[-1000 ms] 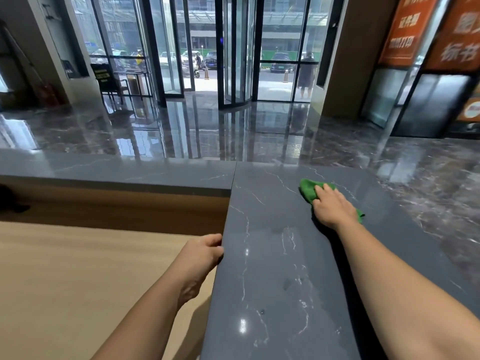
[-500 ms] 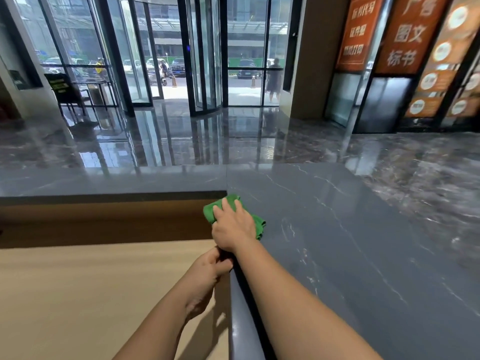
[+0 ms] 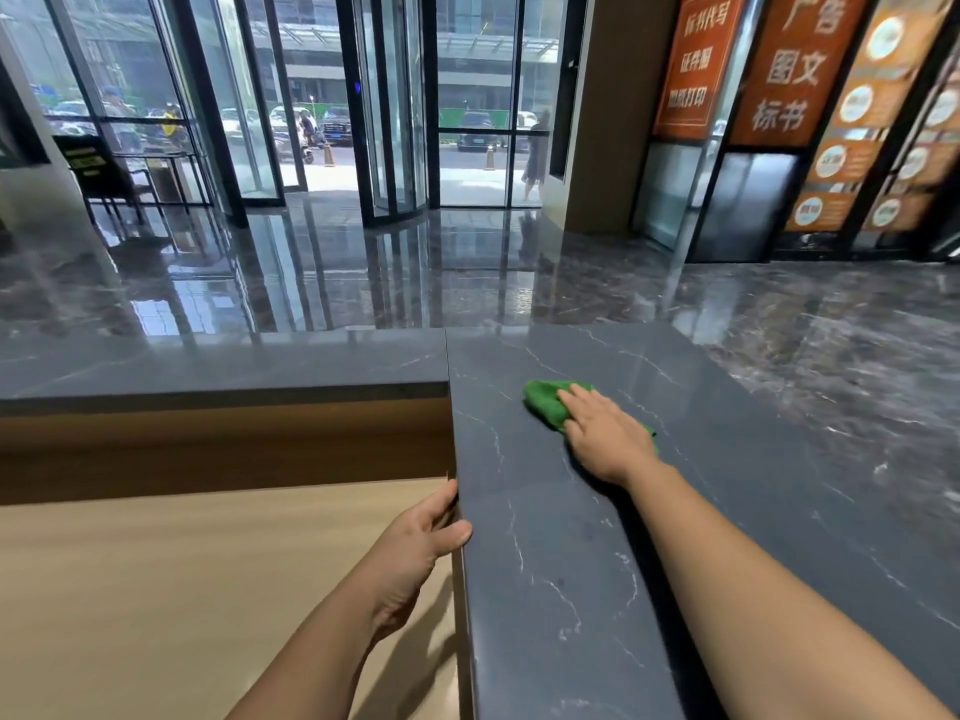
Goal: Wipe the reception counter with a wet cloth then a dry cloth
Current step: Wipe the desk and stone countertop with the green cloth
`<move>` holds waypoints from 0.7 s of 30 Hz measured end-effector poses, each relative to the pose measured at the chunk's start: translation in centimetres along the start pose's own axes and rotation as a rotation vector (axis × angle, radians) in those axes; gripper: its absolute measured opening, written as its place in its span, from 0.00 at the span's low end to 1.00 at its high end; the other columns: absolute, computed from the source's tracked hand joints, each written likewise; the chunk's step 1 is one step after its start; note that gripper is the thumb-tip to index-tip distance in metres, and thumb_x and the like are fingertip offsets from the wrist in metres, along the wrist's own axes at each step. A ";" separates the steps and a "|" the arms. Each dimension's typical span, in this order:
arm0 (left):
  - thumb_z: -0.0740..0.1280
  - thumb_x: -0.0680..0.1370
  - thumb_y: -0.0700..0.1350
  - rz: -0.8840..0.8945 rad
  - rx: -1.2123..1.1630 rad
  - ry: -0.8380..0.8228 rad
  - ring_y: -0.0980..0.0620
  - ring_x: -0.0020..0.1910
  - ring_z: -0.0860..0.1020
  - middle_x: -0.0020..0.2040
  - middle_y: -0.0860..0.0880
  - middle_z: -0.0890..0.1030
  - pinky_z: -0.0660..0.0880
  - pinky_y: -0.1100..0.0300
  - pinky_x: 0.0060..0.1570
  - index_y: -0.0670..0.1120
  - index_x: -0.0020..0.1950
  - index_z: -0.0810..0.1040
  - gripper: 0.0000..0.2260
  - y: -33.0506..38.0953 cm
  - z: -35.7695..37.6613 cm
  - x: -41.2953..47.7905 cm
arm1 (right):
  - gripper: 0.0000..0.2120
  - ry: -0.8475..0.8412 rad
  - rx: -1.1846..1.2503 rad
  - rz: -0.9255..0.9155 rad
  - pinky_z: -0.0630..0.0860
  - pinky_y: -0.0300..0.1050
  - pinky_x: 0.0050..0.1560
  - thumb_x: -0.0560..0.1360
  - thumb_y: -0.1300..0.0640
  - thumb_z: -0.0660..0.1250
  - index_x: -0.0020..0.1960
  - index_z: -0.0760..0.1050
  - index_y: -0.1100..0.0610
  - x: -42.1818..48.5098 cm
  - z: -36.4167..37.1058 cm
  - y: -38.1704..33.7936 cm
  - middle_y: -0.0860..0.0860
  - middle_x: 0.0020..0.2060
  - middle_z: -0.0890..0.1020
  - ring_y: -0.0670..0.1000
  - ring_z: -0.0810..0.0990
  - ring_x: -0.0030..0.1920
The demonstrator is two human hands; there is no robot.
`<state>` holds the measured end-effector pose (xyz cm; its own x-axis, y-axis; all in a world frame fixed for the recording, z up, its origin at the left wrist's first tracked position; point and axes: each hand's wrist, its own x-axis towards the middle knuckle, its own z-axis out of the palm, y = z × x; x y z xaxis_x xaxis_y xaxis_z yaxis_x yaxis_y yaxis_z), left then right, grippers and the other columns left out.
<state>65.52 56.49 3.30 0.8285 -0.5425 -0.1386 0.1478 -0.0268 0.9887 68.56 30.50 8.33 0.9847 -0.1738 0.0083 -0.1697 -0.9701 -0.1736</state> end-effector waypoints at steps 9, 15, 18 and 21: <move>0.61 0.81 0.36 -0.029 0.070 0.031 0.61 0.66 0.73 0.68 0.57 0.74 0.69 0.65 0.65 0.48 0.75 0.64 0.23 -0.1 0.6 -0.2 | 0.25 0.022 0.011 0.331 0.52 0.48 0.75 0.83 0.52 0.48 0.80 0.50 0.49 -1.8 -1.3 4.6 0.47 0.79 0.49 0.50 0.49 0.79; 0.69 0.77 0.43 0.016 0.032 0.027 0.64 0.66 0.69 0.69 0.59 0.69 0.67 0.74 0.61 0.46 0.76 0.61 0.29 -1.6 1.4 -3.4 | 0.27 0.021 0.042 0.373 0.51 0.51 0.76 0.82 0.52 0.48 0.80 0.47 0.51 -2.2 0.1 -1.0 0.50 0.79 0.47 0.56 0.46 0.79; 0.71 0.69 0.51 0.037 0.021 -0.041 0.69 0.66 0.68 0.68 0.63 0.70 0.64 0.74 0.63 0.50 0.74 0.62 0.35 -2.3 1.6 -5.8 | 0.27 0.021 0.046 0.301 0.51 0.51 0.76 0.82 0.51 0.49 0.80 0.47 0.52 -3.6 1.3 -5.4 0.51 0.79 0.47 0.58 0.46 0.79; 0.73 0.68 0.51 0.041 -0.004 -0.084 0.71 0.64 0.69 0.67 0.62 0.72 0.65 0.73 0.63 0.51 0.72 0.63 0.35 -2.5 2.0 -7.2 | 0.27 0.039 0.070 0.208 0.48 0.53 0.77 0.83 0.51 0.49 0.80 0.47 0.53 -5.5 2.3 -10.3 0.52 0.79 0.46 0.58 0.45 0.79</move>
<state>58.08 58.81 1.96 0.7859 -0.6115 -0.0922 0.1165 0.0001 0.9932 64.97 41.82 7.82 0.9263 -0.3768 0.0027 -0.3649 -0.8986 -0.2436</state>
